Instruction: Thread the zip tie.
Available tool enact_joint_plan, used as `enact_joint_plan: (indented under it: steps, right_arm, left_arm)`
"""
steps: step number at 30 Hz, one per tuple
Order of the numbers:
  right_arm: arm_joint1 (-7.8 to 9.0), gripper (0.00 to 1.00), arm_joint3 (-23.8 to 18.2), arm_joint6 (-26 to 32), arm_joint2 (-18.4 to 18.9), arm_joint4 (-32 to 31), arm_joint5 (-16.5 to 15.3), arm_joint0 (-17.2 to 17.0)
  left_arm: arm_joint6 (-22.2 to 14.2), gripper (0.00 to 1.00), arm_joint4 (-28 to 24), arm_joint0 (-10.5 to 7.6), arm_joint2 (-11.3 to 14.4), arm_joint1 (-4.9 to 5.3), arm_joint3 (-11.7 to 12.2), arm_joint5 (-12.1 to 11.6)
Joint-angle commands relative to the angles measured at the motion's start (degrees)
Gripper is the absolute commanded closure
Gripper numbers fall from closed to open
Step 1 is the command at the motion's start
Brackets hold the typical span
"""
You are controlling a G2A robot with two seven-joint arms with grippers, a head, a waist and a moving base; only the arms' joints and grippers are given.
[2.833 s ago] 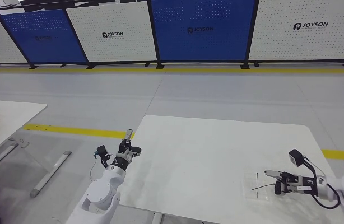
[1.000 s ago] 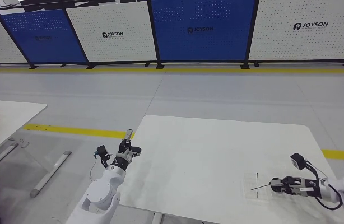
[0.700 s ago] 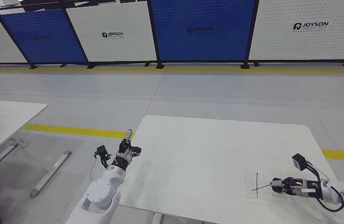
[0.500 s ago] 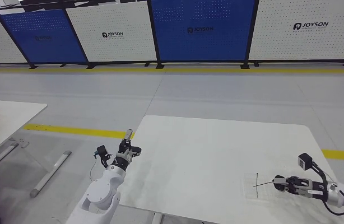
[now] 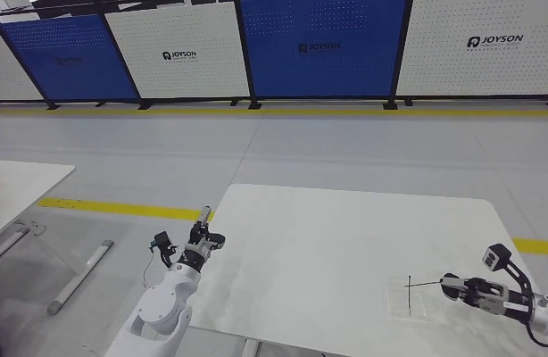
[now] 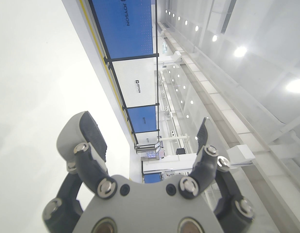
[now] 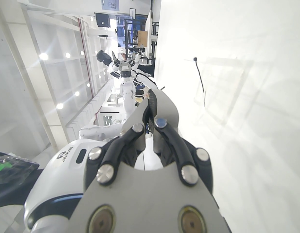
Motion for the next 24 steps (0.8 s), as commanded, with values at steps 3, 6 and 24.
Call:
enact_joint_plan:
  steps: [3,6,24]
  right_arm:
    - [-0.11,1.0,-2.5,-1.8,0.0,0.4,0.3,-1.5]
    - [-0.15,1.0,-4.4,-0.5,1.0,4.1,-0.3,-2.9]
    - [-0.12,1.0,-10.9,-0.7,2.8,8.7,1.2,-5.4]
  left_arm:
    - [0.0,0.0,0.0,0.0,0.0,0.0,0.0,0.0]
    - [0.0,0.0,0.0,0.0,0.0,0.0,0.0,0.0]
    - [0.0,0.0,0.0,0.0,0.0,0.0,0.0,0.0]
